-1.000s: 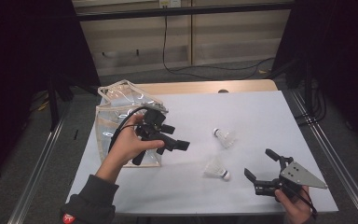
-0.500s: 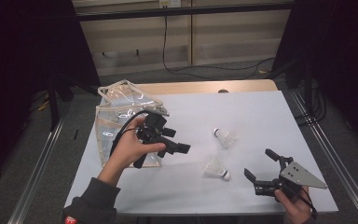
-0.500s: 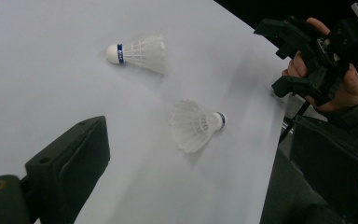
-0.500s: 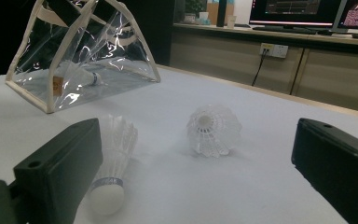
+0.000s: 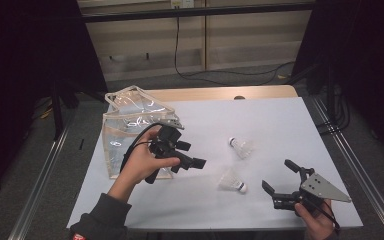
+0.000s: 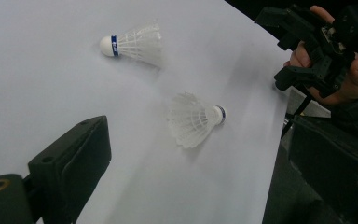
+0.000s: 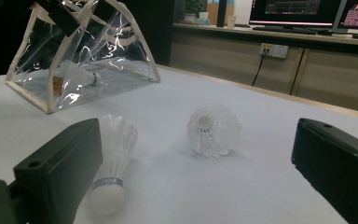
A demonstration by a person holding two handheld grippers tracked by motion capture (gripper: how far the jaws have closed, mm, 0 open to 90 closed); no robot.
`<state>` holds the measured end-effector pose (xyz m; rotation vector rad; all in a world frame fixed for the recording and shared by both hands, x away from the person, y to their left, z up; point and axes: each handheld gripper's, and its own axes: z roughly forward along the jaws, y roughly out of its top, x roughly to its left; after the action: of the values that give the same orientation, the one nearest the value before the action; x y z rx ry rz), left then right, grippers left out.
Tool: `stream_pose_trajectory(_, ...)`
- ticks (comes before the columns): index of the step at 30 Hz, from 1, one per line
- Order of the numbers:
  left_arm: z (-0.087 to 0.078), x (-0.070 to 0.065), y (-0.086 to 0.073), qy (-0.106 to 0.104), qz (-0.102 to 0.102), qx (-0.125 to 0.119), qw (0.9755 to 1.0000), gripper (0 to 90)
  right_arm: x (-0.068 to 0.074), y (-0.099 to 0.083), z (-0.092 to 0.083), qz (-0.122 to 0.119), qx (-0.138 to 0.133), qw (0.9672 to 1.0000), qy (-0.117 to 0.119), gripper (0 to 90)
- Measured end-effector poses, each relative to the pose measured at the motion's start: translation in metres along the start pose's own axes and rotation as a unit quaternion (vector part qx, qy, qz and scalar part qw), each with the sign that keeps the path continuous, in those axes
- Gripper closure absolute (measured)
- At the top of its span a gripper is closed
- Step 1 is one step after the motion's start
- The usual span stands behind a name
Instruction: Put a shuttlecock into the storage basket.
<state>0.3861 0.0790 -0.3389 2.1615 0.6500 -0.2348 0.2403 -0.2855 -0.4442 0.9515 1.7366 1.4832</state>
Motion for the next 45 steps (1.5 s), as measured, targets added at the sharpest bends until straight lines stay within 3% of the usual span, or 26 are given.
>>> stream_pose_trajectory(45,0.032,0.001,-0.019,-0.015,-0.004,0.007,0.9999,10.7,0.0,0.0,0.0,-0.001,0.0,1.0,0.002,1.7)
